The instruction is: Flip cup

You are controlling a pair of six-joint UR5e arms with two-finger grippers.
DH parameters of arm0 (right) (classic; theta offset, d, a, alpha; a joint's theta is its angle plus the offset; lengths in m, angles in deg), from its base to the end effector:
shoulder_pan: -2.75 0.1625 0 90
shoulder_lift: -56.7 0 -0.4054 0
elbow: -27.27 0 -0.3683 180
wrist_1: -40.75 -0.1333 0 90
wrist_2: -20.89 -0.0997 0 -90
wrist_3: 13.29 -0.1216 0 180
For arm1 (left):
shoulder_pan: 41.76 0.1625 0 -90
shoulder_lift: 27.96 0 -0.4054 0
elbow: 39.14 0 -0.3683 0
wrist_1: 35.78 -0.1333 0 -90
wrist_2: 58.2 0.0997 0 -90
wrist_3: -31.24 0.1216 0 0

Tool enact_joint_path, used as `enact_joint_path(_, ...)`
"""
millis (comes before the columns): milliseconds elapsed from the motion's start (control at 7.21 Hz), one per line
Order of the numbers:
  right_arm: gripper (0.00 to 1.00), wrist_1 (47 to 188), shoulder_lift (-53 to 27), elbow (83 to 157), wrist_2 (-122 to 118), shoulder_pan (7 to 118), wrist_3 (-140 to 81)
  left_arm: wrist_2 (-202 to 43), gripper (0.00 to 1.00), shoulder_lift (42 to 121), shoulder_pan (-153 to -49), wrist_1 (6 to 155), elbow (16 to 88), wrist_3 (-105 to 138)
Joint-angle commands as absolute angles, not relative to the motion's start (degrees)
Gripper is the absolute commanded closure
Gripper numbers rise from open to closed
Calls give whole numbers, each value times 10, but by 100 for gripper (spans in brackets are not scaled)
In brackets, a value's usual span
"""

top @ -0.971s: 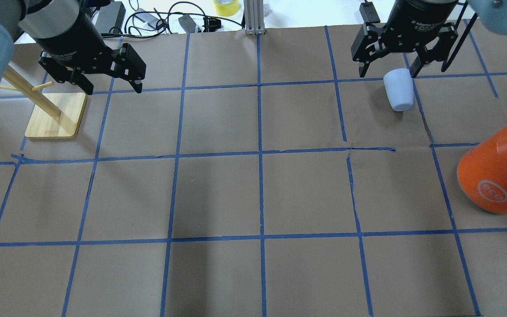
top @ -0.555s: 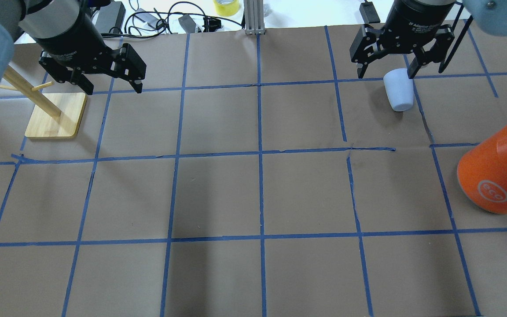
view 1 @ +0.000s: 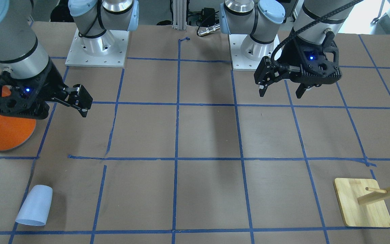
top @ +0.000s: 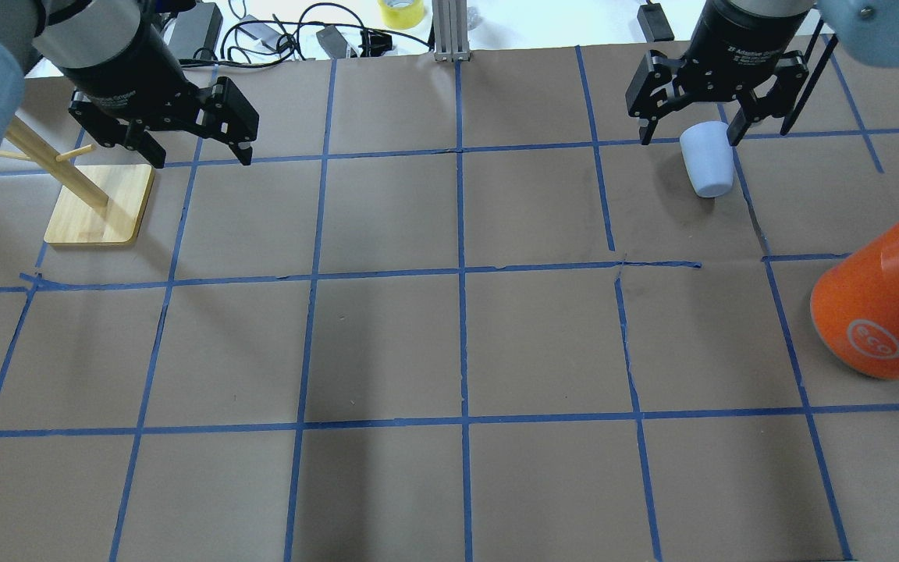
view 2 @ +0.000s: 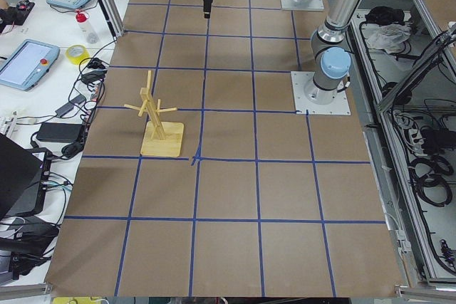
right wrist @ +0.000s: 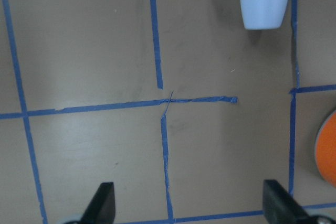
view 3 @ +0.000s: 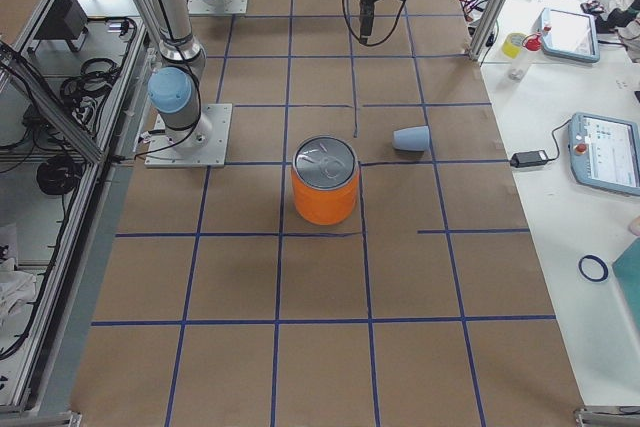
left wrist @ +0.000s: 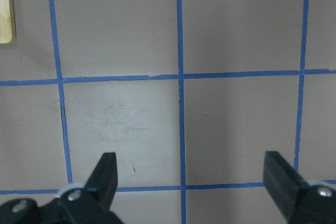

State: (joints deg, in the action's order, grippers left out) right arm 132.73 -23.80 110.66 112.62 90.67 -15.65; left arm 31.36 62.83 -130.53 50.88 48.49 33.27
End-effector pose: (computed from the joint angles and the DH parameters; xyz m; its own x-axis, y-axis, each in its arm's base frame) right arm 0.1102 -0.5369 0.4207 -0.9966 0.0769 0.0308 0.0774 0.9969 0.0146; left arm -0.1238 -0.4863 0.4654 -0.9999 0.0145 0.0046 0.0140 0.9962 -0.0860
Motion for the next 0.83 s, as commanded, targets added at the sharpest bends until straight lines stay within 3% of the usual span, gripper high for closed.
enact_joint_path(0,0,1394,-195,1109,1141,895,-159,314,0,628,-1305,509,485,333)
enact_joint_path(693,0,1592,-41,1102,1138,840,-154,314,0,628,-1305,509,485,333)
